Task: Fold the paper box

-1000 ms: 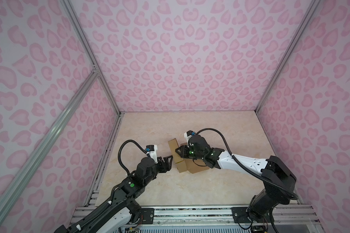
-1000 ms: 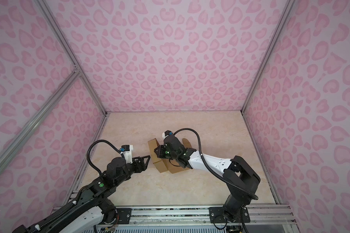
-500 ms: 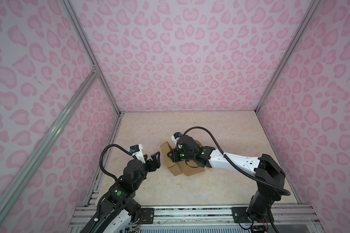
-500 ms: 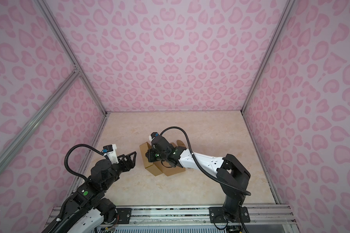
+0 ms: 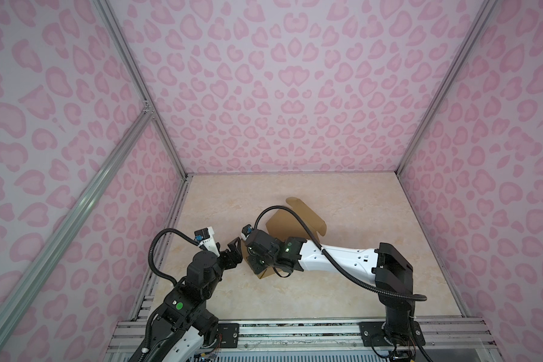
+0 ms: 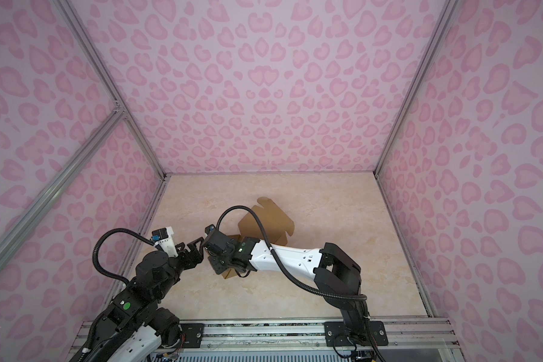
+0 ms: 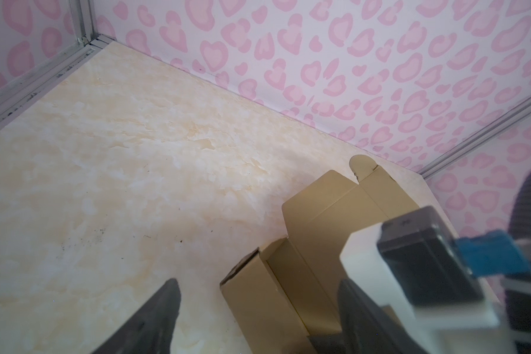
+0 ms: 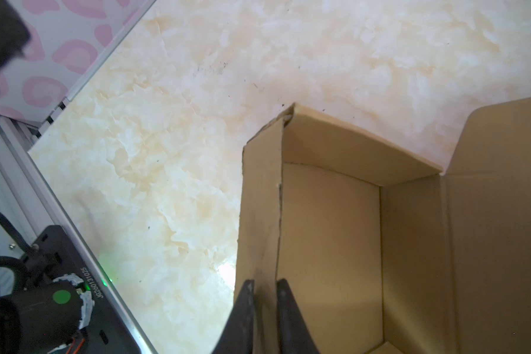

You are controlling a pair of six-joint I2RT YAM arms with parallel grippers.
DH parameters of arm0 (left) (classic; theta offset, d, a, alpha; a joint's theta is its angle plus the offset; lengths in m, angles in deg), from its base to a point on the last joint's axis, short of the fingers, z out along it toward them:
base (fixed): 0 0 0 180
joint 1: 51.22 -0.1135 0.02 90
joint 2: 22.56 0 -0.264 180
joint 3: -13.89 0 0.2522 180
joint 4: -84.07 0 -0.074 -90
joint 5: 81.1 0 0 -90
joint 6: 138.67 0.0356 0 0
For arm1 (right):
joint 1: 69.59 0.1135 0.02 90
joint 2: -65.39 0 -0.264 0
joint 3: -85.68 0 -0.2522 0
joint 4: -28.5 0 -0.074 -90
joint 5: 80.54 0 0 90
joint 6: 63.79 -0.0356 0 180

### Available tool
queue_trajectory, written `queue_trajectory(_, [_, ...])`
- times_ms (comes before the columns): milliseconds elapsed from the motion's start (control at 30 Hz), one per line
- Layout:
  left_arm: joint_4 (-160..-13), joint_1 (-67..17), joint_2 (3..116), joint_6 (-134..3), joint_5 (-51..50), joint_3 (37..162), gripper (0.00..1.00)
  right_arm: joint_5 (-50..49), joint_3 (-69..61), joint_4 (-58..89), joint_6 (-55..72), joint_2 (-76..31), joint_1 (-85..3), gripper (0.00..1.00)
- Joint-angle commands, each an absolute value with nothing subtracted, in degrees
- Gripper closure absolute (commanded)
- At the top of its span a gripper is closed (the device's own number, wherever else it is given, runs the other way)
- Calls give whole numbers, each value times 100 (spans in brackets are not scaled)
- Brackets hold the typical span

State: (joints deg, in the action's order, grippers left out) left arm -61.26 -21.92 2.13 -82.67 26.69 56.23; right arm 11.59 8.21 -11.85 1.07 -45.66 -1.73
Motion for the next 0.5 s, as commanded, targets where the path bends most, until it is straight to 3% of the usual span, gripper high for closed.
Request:
queue_trajectory(0, [-6120, -2206, 181, -8266, 2780, 5605, 17, 1519, 799, -1649, 461, -4734, -73, 83])
queue_trajectory(467, [-6258, -2204, 257, -8443, 2743, 5447, 17, 2366, -232, -1961, 546, -4731, 40, 83])
